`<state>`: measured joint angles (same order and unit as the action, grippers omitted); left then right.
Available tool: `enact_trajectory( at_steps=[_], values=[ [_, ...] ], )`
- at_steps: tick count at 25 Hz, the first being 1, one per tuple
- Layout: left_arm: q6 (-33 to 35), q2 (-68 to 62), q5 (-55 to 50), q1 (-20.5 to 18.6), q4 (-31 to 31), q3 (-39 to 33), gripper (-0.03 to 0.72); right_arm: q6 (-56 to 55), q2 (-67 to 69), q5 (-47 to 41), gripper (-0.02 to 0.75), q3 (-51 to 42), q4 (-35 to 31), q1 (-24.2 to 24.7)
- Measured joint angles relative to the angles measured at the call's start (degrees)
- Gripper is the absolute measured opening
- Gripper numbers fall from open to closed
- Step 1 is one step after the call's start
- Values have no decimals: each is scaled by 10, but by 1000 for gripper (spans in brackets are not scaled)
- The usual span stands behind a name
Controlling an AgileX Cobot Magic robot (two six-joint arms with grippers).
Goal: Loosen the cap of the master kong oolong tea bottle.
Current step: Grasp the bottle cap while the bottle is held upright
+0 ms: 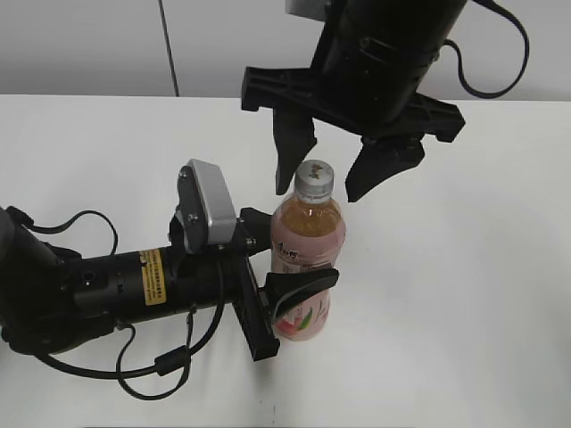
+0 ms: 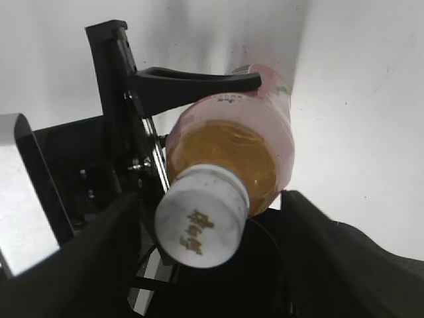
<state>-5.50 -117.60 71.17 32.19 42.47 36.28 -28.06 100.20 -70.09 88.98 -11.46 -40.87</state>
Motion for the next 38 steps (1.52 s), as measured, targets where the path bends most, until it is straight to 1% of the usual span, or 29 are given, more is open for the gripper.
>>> enact_trajectory(
  at_steps=[2, 5, 7, 9, 10, 13, 15, 19, 30, 33, 38],
  values=[
    [0, 0, 0, 0, 0, 0, 393, 1, 0, 0, 475, 0, 0, 0],
    [0, 0, 0, 0, 0, 0, 393, 1, 0, 0, 423, 0, 0, 0],
    [0, 0, 0, 0, 0, 0, 393, 1, 1, 0, 377, 0, 0, 0],
    [0, 0, 0, 0, 0, 0, 393, 1, 1, 1, 304, 0, -1, 0],
    [0, 0, 0, 0, 0, 0, 393, 3, 1, 1, 289, 0, -1, -1],
    [0, 0, -1, 0, 0, 0, 393, 29, 1, 1, 289, 1, 2, -1],
    [0, 0, -1, 0, 0, 0, 393, 73, 1, -1, 289, 3, 4, -1],
    [2, 0, 0, 0, -4, 0, 393, 239, 5, -4, 289, 13, 11, -1],
    [5, 0, 0, 0, -5, 0, 393, 817, 8, -6, 279, 20, 14, -1],
    [6, 0, 0, 0, -5, 0, 393, 927, 8, -6, 279, 21, 14, -1],
    [6, 0, 0, 0, -5, 0, 393, 1014, 8, -6, 279, 21, 14, -1]
  ],
)
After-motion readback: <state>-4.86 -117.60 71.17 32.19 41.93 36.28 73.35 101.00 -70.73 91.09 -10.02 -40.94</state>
